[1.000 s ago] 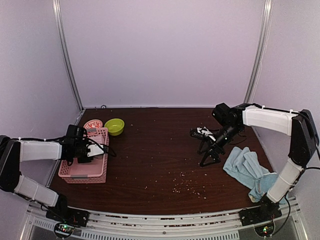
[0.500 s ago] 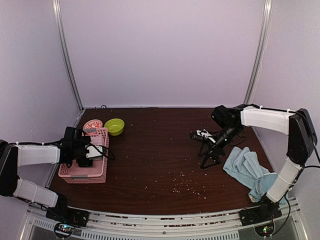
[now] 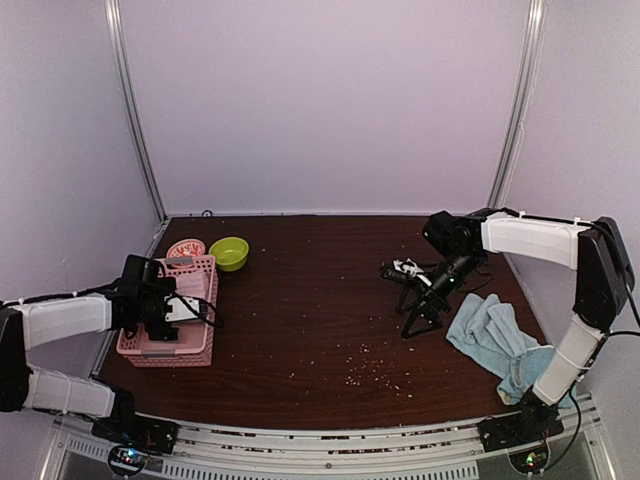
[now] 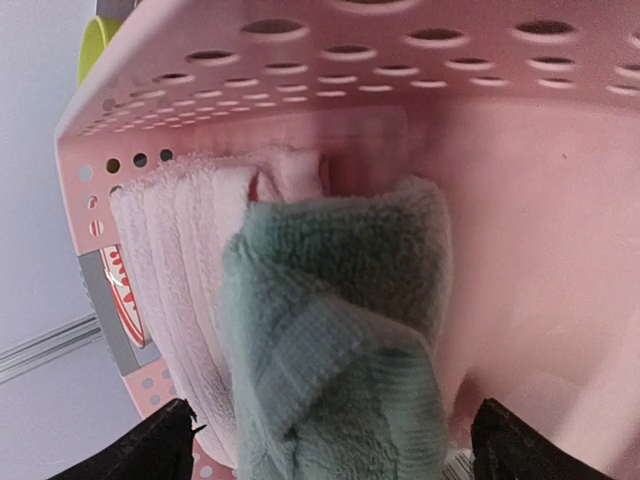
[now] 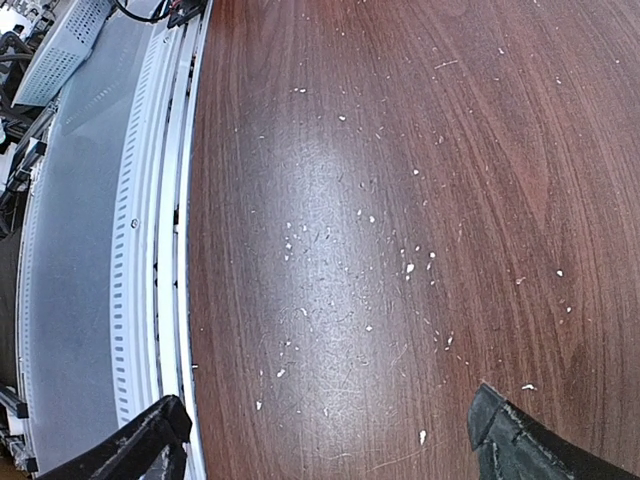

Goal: Roll the towels
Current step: Reset both arms

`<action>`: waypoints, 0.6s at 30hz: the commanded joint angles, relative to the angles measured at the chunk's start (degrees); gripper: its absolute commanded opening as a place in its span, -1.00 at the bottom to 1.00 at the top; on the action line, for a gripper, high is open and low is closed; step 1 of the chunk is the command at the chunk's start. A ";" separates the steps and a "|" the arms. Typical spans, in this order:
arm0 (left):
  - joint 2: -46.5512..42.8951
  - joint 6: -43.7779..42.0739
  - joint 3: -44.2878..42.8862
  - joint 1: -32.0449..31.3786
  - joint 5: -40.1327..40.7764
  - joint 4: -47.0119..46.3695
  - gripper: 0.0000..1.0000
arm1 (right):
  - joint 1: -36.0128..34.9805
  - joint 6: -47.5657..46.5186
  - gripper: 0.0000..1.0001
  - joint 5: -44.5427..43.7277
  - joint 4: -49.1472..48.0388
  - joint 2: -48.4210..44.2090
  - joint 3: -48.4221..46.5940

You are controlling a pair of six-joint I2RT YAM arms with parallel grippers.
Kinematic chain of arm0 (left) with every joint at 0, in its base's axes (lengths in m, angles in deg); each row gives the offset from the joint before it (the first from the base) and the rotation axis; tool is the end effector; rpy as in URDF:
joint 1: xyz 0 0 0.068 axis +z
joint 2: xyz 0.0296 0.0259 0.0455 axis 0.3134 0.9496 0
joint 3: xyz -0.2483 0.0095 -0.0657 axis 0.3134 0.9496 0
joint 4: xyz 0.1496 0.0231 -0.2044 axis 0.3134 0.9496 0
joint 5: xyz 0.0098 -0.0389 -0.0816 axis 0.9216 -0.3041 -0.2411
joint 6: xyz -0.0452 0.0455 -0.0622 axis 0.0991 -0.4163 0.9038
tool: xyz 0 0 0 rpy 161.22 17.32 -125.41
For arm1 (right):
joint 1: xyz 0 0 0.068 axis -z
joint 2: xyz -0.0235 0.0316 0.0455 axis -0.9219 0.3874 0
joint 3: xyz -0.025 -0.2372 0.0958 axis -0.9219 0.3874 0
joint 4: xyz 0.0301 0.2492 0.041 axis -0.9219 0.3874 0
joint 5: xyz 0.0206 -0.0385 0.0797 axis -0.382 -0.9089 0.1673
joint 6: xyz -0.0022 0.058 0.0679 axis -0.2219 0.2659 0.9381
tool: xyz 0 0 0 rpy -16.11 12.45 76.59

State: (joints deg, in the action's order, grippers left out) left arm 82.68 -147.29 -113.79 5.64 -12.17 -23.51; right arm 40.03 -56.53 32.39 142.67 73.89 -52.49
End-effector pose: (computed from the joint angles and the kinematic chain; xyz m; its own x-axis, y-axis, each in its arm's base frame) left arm 0.2418 -0.0411 0.1209 -0.1599 0.9796 -0.1215 0.7317 0.2002 0.6516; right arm 0.2407 0.1924 0.1855 -0.3364 -0.6969 -0.6334 -0.8963 0.0304 0.4424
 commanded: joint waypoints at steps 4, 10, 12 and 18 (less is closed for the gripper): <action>-7.77 -1.97 -2.72 0.58 1.61 14.50 0.96 | 0.09 -1.25 1.00 1.50 1.87 1.06 -1.63; -12.45 1.34 -12.87 0.52 -0.04 22.37 0.96 | 0.02 -1.76 1.00 1.51 2.48 1.96 -1.98; -12.47 5.81 -17.08 0.49 -3.45 22.36 0.96 | 0.02 -1.73 1.00 1.61 2.64 2.21 -2.08; -6.68 42.91 -28.83 0.52 5.20 9.04 0.96 | 0.02 -1.38 1.00 1.51 2.46 2.07 -2.20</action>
State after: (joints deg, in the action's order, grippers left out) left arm 73.07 -131.96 -135.97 5.68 -11.69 -5.19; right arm 40.03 -57.69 32.89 144.36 75.73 -52.97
